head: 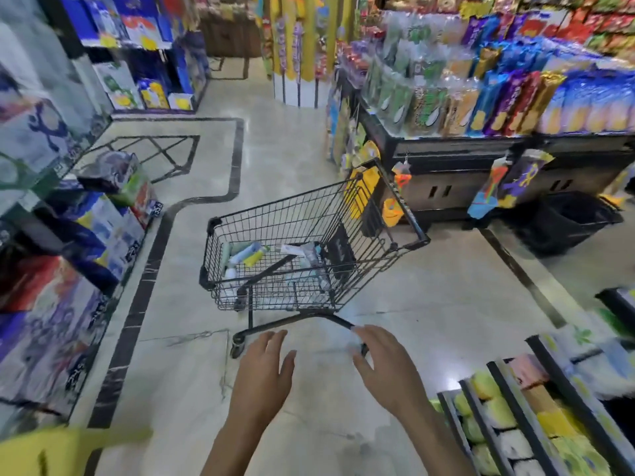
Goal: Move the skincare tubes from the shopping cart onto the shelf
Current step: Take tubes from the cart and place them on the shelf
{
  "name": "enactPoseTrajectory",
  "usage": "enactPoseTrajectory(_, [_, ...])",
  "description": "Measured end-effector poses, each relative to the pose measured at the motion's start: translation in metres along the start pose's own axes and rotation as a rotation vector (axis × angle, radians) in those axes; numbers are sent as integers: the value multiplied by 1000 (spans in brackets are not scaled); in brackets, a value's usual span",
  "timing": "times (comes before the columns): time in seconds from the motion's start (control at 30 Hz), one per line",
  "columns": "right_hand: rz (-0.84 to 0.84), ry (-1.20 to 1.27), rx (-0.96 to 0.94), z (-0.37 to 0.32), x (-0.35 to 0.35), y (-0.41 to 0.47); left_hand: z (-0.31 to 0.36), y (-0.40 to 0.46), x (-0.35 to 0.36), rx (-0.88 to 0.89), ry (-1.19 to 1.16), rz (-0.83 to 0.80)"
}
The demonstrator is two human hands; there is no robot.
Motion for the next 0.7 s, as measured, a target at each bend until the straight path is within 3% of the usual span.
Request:
enactPoseTrajectory(0.3, [-3,38,-82,-48,25,149,-87,65,3,-221,-12,14])
enactPoseTrajectory(0.7, [-133,91,48,26,68,286,-55,298,66,-166,43,-36])
Point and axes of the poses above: each hand's wrist, its own y-axis towards the middle knuckle, its own x-axis out of the palm, z = x × y, the point moved 10 cm from there along y, towards the middle knuckle, and after that the axes turned 9 degrees about z, right-handed, at the moved point
